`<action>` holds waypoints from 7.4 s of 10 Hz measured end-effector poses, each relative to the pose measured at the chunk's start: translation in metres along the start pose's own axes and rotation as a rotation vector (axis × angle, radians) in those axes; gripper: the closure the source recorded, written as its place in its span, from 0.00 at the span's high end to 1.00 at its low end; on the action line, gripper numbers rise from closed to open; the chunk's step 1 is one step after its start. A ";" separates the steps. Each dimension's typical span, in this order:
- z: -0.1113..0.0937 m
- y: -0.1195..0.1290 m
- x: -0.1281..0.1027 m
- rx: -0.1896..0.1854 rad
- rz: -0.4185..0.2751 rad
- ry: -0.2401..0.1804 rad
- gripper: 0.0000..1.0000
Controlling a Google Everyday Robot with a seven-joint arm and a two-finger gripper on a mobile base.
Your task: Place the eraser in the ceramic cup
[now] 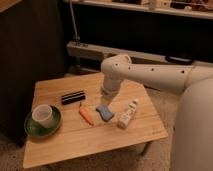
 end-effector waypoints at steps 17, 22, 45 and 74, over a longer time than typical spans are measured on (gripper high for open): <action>0.000 0.000 0.000 0.000 0.001 0.000 0.04; 0.000 0.000 0.000 0.000 0.001 0.000 0.04; 0.053 0.010 -0.201 -0.049 -0.950 -0.381 0.17; 0.166 0.037 -0.272 -0.173 -1.016 -0.414 0.77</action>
